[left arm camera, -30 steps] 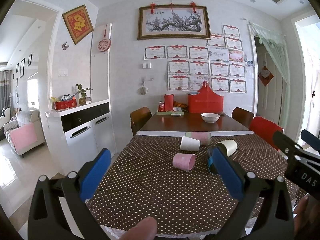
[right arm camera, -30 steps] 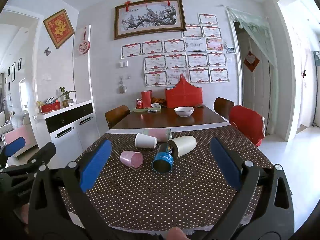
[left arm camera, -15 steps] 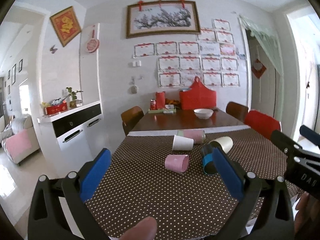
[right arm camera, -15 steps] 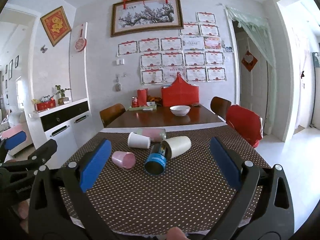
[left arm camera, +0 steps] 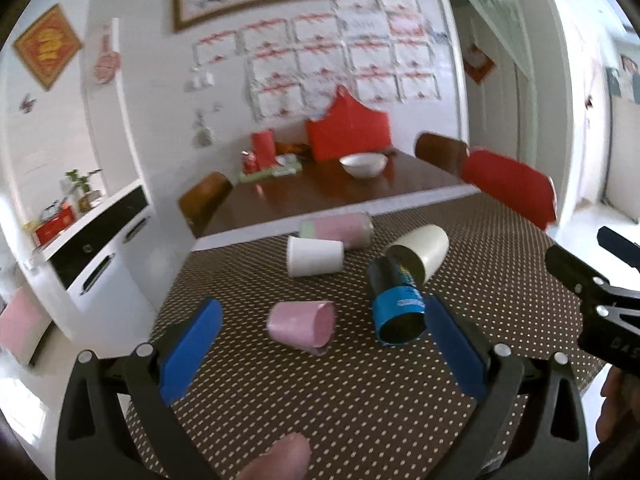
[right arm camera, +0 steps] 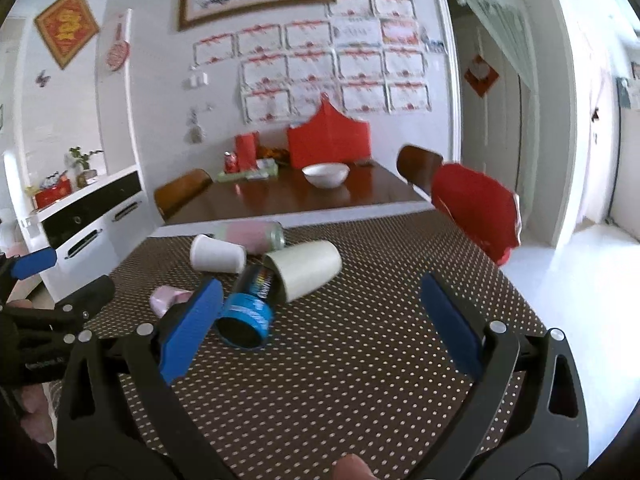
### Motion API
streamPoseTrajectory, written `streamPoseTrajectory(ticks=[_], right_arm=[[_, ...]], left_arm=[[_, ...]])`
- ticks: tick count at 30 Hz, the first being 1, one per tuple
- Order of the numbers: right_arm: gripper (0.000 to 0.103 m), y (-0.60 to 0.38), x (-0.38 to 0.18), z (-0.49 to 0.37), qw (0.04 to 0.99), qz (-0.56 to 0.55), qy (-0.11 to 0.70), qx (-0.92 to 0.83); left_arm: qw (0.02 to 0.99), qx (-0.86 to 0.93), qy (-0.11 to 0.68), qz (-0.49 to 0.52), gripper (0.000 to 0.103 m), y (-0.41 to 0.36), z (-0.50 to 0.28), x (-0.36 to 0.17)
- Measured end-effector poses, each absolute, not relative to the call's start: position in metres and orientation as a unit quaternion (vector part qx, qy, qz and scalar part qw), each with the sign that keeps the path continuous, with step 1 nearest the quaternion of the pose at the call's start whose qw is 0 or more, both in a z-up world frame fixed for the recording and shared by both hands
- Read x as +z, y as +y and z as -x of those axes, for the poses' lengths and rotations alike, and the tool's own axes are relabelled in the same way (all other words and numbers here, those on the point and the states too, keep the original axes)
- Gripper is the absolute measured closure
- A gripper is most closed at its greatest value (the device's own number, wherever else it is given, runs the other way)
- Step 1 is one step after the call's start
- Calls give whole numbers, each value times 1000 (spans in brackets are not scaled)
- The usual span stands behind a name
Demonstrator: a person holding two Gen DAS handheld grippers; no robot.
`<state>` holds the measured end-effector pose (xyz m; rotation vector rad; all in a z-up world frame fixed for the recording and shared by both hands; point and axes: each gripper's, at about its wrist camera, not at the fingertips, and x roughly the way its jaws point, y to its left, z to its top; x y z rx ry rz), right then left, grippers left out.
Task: Flip cup upside down
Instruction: 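Move the right tool toward the cream cup lying on its side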
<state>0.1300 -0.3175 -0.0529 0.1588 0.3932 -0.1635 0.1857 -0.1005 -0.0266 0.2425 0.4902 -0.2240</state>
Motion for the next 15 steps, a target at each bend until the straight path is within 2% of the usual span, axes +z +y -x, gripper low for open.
streamPoseTrajectory(ticks=[15], right_arm=[[6, -384, -93, -200, 948, -123, 269, -115]], left_arm=[[889, -211, 336, -227, 4, -203, -300, -67]])
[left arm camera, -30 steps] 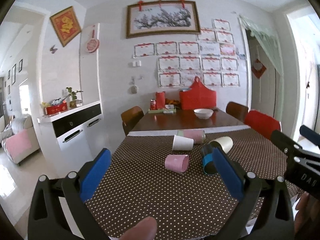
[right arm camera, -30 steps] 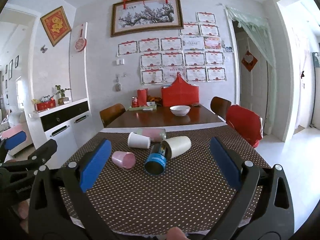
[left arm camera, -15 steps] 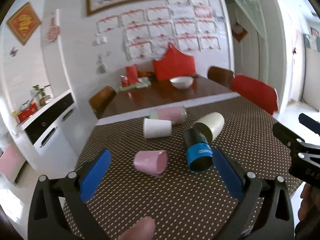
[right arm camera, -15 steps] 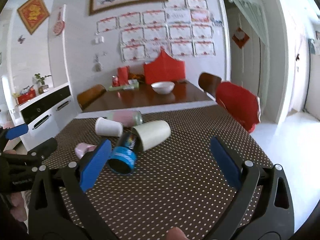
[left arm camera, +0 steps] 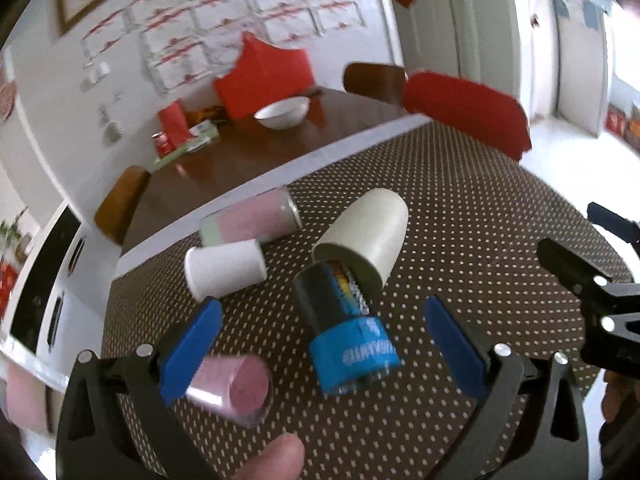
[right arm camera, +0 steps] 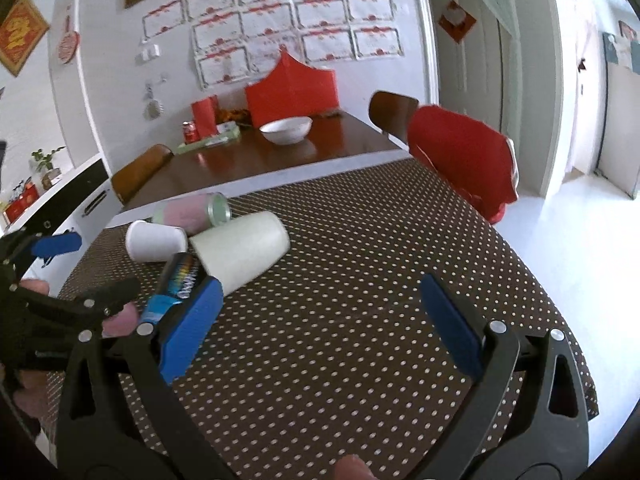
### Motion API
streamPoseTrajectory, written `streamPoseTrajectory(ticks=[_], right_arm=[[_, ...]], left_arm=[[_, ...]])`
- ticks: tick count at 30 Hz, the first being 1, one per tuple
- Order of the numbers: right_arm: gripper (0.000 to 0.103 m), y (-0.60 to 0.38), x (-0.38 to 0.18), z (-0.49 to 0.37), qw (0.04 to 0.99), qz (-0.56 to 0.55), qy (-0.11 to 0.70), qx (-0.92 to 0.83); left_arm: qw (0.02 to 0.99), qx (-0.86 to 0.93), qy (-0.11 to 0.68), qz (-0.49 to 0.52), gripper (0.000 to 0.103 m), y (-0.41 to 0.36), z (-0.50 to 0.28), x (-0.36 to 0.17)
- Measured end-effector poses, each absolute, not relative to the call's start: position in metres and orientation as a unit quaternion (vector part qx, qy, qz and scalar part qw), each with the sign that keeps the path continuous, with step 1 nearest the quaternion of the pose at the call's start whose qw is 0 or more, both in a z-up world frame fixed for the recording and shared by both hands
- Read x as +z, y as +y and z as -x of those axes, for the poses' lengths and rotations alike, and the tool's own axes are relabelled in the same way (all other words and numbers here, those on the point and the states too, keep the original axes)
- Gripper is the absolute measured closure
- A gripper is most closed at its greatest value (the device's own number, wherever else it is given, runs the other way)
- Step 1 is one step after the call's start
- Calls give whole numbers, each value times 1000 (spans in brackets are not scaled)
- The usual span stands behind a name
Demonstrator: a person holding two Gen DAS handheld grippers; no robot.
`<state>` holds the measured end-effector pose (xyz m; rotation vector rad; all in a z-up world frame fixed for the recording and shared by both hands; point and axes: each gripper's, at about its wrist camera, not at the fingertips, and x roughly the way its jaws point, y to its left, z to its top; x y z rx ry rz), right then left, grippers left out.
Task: Flip cup upside down
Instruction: 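Move the right tool toward the cream cup lying on its side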
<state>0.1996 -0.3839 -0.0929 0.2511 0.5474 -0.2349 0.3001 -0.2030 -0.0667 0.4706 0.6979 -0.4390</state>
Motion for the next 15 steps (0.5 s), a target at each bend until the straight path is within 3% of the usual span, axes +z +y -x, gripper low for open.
streamPoseTrajectory(ticks=[15], right_arm=[[6, -424, -124, -247, 931, -156, 307, -123]], left_arm=[[812, -273, 394, -332, 4, -276, -377, -105]])
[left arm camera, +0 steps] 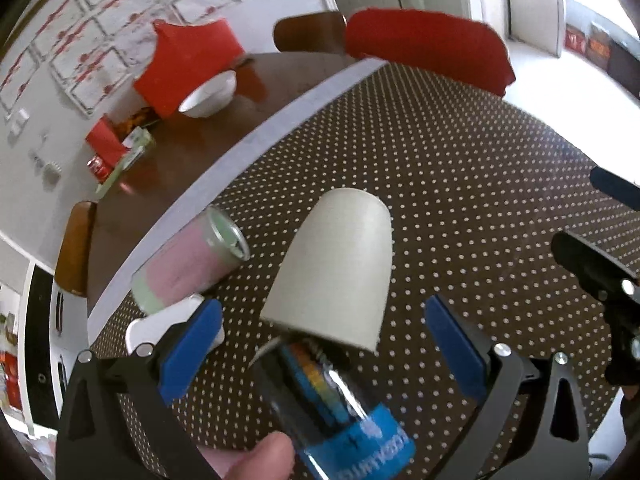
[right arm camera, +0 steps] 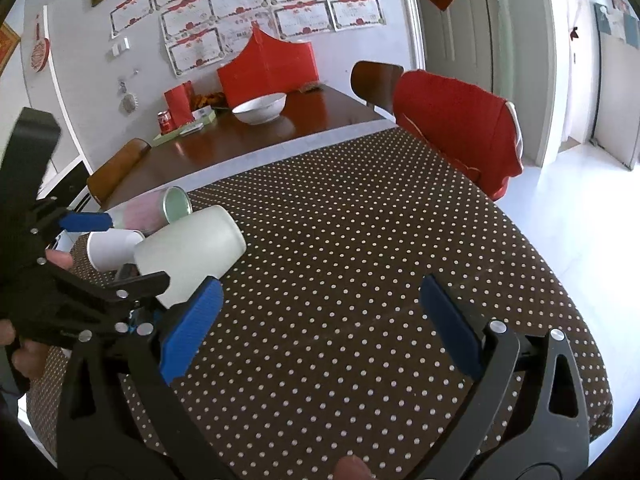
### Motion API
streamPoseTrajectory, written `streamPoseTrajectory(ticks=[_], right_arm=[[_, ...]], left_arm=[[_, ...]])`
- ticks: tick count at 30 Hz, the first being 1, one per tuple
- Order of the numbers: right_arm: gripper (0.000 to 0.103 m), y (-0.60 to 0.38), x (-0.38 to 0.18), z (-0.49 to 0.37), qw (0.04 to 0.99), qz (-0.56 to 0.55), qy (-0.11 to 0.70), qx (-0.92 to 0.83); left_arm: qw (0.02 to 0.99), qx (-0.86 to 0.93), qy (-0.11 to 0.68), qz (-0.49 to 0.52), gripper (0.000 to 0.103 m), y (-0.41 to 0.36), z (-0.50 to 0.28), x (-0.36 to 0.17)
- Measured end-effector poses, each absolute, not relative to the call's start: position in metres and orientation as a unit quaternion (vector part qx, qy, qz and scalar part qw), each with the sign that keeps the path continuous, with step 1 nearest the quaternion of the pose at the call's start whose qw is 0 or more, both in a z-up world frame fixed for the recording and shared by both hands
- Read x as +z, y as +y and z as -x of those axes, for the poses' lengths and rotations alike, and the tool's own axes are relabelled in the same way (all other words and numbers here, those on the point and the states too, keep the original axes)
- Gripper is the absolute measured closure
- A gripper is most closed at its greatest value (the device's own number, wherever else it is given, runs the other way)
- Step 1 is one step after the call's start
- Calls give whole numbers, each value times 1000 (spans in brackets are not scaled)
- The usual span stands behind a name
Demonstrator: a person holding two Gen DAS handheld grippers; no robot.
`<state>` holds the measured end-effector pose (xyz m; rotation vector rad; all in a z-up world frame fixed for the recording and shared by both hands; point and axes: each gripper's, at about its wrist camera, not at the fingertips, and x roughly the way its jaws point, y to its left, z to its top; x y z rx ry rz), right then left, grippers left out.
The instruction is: Flip cup upside down
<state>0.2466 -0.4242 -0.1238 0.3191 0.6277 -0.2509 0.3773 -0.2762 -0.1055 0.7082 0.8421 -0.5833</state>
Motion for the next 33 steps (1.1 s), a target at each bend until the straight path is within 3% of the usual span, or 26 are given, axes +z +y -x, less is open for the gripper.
streamPoseTrajectory(ticks=[13, 14, 15, 16, 25, 33], right_arm=[[6, -446, -142, -265, 921, -179, 322, -126], [6, -447, -142, -265, 921, -181, 321, -126], [6, -447, -142, -265, 921, -183, 321, -127], [6, -447, -142, -265, 921, -184, 320, -127], [6, -445, -132, -253, 923, -182, 313, -134], [6, -441, -111, -228, 928, -180, 292, -147]], left_arm=[[743, -288, 470, -381, 4, -314, -433, -142], [737, -292, 474, -384, 7, -316, -435, -144], [735, -294, 475, -385, 20, -315, -437, -145], [730, -298, 483, -381, 24, -316, -440, -148], [754, -301, 479, -334, 25, -311, -451, -135], [789, -315, 451, -274, 25, -300, -435, -88]])
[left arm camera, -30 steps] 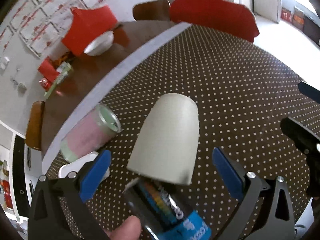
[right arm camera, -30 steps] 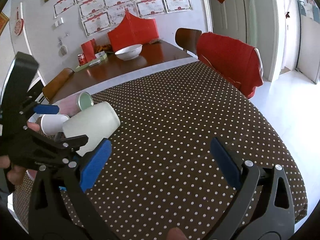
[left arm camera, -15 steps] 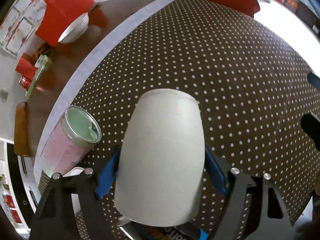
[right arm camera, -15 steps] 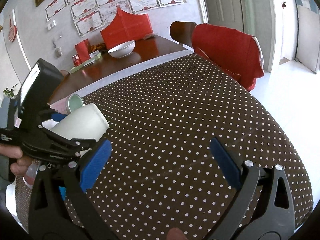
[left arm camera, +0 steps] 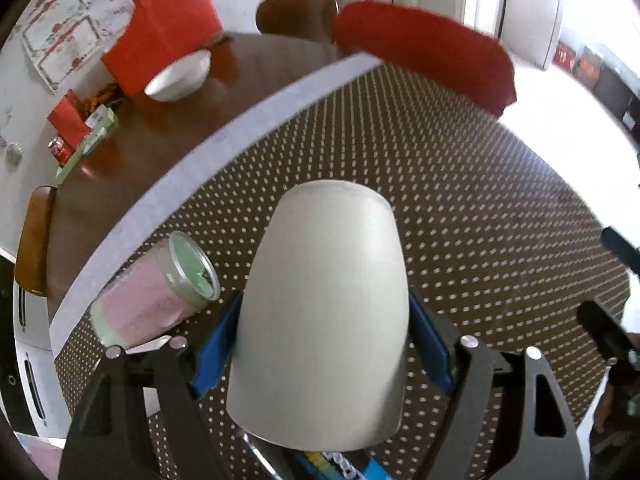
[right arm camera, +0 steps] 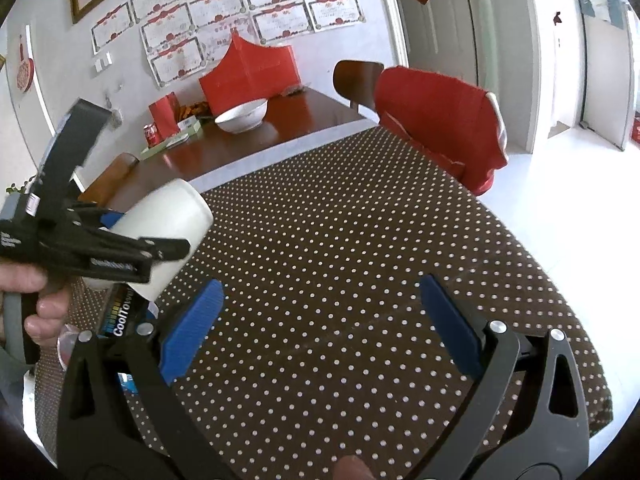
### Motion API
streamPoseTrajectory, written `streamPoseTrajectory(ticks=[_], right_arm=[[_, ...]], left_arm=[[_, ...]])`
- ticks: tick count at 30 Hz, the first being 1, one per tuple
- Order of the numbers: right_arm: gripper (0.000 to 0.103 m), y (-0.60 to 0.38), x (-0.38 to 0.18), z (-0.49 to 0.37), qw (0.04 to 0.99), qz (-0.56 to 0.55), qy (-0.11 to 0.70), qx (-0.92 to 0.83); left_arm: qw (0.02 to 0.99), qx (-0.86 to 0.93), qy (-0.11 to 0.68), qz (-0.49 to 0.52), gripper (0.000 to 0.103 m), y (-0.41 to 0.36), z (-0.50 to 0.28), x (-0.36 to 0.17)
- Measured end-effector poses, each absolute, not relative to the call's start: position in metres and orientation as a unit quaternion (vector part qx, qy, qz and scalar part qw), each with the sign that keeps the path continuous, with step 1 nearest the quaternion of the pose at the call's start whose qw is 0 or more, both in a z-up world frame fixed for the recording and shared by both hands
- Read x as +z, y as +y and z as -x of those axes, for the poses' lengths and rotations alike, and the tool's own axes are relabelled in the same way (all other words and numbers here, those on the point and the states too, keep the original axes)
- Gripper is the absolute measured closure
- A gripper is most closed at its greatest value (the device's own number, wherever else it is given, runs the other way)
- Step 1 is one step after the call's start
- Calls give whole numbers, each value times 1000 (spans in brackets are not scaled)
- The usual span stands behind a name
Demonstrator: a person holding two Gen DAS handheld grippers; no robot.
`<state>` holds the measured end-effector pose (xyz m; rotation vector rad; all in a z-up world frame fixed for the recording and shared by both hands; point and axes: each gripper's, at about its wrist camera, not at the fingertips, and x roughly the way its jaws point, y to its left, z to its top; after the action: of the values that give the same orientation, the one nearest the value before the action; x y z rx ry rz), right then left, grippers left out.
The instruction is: Flip cup upside down
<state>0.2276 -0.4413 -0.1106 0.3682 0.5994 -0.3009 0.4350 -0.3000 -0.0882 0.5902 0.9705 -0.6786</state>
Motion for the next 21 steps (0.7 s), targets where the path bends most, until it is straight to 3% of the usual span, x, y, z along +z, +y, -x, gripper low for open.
streamPoseTrajectory(ticks=[10, 21], right_arm=[[6, -416, -83, -183, 940, -175, 262, -132], [6, -374, -88, -134, 946, -156, 267, -91]], left_arm=[[824, -308, 430, -201, 25, -241, -361, -32], [845, -264, 448, -120, 25, -170, -248, -62]])
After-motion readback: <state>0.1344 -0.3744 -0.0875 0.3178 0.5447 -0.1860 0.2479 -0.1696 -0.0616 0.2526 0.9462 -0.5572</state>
